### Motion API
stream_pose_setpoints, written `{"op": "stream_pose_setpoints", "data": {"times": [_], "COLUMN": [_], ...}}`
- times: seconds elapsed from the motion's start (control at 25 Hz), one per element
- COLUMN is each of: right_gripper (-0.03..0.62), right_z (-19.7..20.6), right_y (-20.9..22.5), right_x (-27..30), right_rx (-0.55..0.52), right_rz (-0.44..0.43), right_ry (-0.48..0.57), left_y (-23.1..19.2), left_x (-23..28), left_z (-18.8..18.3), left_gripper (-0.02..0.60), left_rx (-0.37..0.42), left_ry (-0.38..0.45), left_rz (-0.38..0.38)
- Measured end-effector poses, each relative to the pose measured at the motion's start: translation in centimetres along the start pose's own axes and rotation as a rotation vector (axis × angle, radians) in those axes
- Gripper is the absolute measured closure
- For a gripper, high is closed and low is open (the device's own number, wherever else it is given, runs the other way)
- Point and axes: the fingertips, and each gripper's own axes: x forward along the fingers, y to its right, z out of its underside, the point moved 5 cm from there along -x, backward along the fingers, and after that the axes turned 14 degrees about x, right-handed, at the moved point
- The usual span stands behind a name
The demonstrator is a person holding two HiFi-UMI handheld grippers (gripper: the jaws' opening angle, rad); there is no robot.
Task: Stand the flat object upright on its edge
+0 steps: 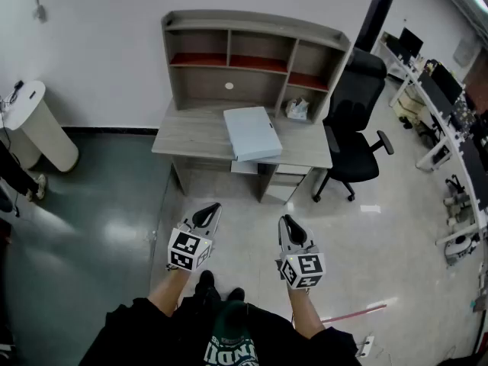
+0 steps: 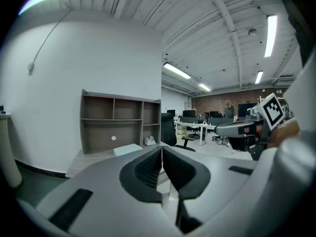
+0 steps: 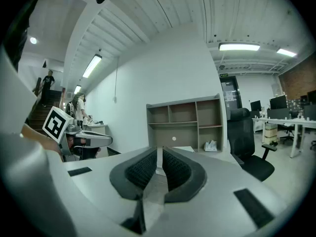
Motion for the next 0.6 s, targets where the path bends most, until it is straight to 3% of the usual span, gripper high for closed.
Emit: {"op": "stream_pose_setpoints", "data": {"times": [0.6], "right_gripper": [0.555], "right_z": [-0.02], "right_y": [-0.17], "right_x": [-0.54], "right_rx": [0.015], "right_rz": [-0.001], "right_ry": [0.007], "left_y": [0.65], "left_x": [-0.60], "left_z": [-0.09], "left_gripper": [0.566], "left_rx": [-0.009], "left_ry": [0.003], "left_rz": [-0.011]}}
